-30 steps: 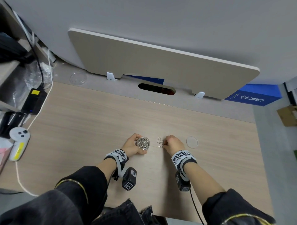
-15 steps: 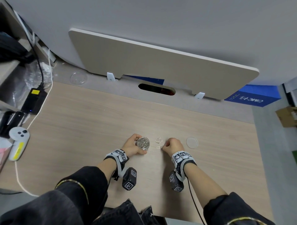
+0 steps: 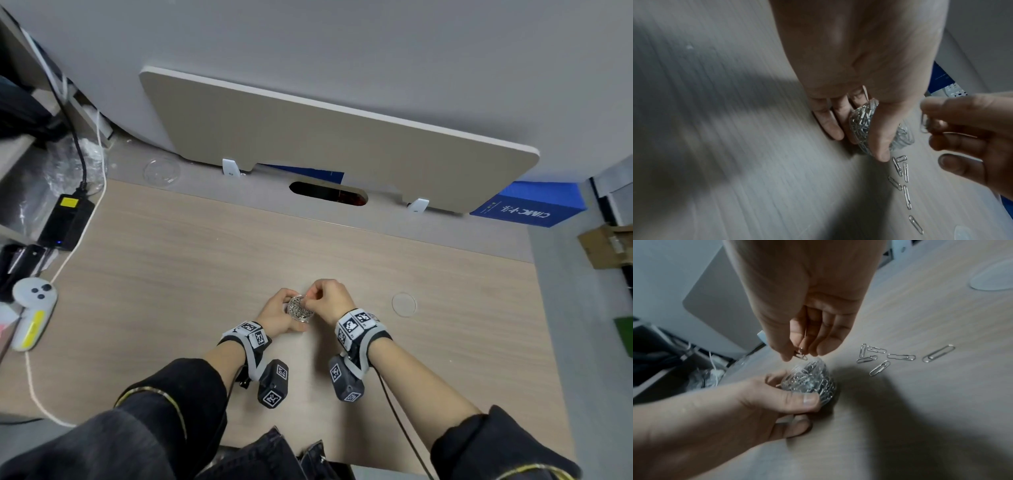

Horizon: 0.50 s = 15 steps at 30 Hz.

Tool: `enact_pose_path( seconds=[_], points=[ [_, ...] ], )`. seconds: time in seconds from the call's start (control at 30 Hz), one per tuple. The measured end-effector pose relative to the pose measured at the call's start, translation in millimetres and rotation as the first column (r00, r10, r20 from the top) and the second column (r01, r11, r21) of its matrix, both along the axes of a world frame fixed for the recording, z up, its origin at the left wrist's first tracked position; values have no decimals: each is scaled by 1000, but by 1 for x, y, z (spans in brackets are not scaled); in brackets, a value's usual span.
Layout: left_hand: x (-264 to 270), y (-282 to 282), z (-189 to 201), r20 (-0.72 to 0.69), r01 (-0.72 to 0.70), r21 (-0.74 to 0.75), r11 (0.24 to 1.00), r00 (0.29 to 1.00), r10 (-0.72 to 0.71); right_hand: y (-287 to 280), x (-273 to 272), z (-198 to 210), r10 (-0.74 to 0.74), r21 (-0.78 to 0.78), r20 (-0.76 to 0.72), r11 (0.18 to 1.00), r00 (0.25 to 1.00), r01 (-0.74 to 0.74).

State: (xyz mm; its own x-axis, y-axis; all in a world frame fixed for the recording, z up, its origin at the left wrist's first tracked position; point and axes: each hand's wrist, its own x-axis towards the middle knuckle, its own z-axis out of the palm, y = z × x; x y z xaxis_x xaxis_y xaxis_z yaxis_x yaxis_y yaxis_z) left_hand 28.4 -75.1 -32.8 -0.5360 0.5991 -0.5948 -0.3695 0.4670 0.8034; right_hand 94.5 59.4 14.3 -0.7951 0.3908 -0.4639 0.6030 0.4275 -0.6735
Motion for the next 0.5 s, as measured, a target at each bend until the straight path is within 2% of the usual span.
enact_pose_path(
  seconds=[0.1, 0.2, 0.27, 0.4, 0.5],
  points=[
    [1, 0, -1, -4, -2, 2, 1000, 1000, 2, 0, 3, 0, 10, -10, -16, 1000, 1000, -10],
    [1, 0, -2, -25, -7, 9, 1000, 1000, 7, 17, 12, -2, -131, 74, -50, 988, 990, 135],
    [1, 0, -3, -35, -3, 9, 1000, 999, 4, 32, 22, -6, -193, 150, 16, 971, 981, 188],
    [0, 1, -4, -39, 13, -9, 1000, 999, -13, 52, 41, -18, -196, 287, 197, 948, 961, 134],
    [0, 1, -5, -42, 8, -6, 1000, 999, -8, 51, 48, -25, -152, 299, 248, 952, 957, 74]
  ],
)
